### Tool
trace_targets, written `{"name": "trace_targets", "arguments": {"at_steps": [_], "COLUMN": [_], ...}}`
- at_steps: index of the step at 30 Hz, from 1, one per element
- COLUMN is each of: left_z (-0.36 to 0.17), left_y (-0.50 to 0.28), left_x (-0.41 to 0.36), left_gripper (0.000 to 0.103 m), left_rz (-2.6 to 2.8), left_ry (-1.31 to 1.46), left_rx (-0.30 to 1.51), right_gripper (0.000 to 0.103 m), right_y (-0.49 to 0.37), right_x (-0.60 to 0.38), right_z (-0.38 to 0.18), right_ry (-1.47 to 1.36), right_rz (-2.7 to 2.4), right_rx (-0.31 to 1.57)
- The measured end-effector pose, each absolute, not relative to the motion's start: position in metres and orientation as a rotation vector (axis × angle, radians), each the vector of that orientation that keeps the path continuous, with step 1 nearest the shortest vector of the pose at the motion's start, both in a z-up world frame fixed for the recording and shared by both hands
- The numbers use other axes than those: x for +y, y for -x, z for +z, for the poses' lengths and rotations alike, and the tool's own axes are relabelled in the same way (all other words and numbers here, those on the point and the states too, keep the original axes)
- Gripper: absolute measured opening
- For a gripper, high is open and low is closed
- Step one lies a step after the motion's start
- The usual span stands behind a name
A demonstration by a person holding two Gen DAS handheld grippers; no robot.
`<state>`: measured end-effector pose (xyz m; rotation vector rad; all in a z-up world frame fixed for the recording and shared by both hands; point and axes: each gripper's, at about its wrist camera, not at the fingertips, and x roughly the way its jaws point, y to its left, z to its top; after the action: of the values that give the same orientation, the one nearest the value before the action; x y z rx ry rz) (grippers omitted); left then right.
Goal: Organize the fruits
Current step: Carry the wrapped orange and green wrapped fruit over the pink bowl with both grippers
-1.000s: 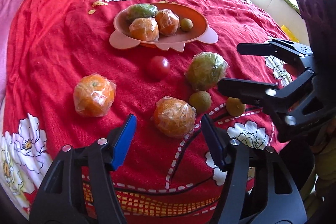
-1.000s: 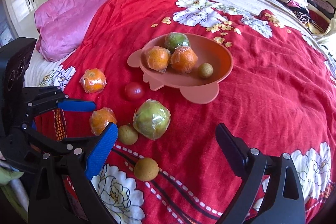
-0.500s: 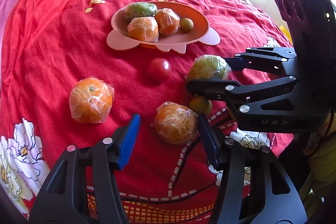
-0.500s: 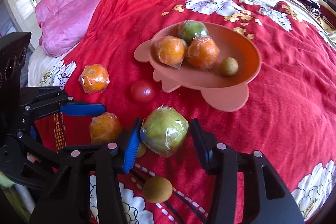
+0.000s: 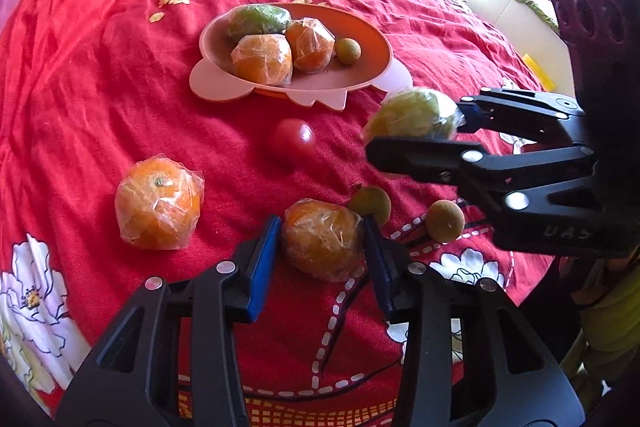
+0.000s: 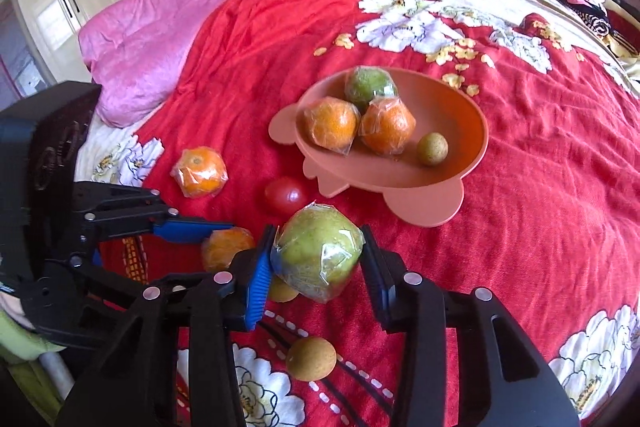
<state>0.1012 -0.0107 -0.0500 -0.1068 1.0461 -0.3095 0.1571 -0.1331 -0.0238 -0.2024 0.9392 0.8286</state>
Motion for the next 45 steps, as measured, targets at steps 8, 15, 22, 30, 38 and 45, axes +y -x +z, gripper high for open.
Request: {"name": "trace_targets", "arguments": {"at_steps": [8,15,22,30,38,45], "left_z": [-0.035,-0.015,-0.002,0.003,0.001,-0.008], "left_y": [-0.105,-0.11,-0.124,-0.146,-0.171,-0.183], "left_x": [-0.009,-0.01,-0.011,-0.013,-0.023,-0.029], "left_gripper": [0.033,0.033,0.033,0.033,0.033,0.033], "left_rz": [-0.326,-0.332,-0.331,-0.335,-0.347,-0.359], "left_ry": [0.117,0.123,0.123,0.127,0.125,0.119], "left_rx": [1.034,0.997,0.97,0.962,0.969,0.988], "right_gripper": [0.04,0.04,0.04,0.04,0.04,0.04], "right_y": [-0.166,-0.177,-0.188,-0.204,-0.219,-0.23], "right_x": [-0.141,-0.151,-0.16,-0.169,-0.17,-0.169], "right_z": [-0.001,0.011,0.02,0.027,0.027,0.024], "right_ry": [0.183,0.156,0.137,0.117,0.109,0.11], "right_rz": [0.821,0.796,0.78,0.758,0.747,0.74], "right_rx": [0.898,0.865,0.842,0.822,0.818,0.823]}}
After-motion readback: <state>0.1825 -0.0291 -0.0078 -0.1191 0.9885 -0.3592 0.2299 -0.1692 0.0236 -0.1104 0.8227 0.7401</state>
